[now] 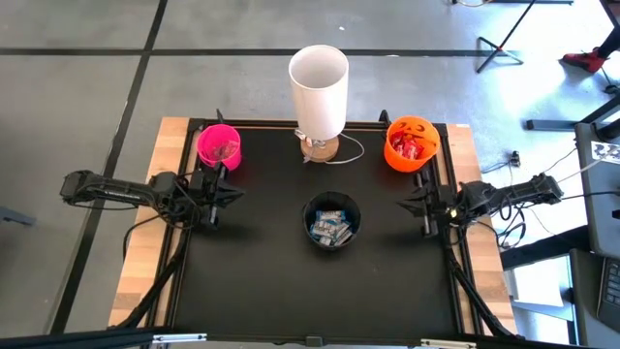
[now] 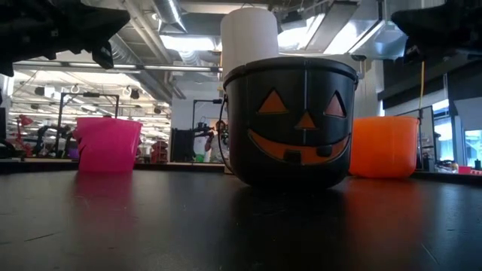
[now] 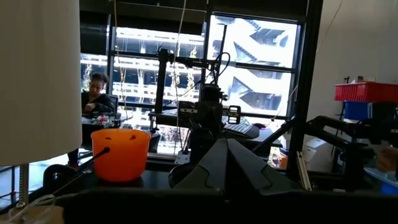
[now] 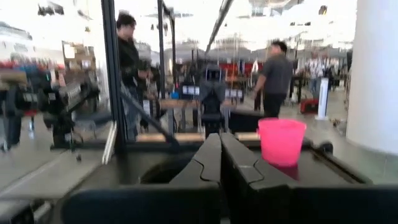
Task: Sort candy
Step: Return to Home Position
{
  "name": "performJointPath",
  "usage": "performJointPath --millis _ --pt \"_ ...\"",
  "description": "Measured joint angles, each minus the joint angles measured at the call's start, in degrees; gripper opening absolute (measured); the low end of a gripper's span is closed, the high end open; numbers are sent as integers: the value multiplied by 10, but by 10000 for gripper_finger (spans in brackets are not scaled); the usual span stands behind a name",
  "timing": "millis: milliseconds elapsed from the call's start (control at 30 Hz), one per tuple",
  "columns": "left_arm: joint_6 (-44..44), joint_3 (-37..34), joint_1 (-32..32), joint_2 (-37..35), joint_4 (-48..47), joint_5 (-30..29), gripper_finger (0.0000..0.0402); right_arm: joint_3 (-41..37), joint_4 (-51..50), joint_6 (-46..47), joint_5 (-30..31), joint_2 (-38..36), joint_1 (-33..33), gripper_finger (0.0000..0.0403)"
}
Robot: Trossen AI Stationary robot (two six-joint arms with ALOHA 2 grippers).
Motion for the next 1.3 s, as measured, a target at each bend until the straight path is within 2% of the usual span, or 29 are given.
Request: performJointPath --millis 733,1300 --pt "0 0 0 0 0 0 0 0 -233 0 2 0 0 1" --pt "0 0 0 0 0 0 0 0 -252 0 2 0 0 1"
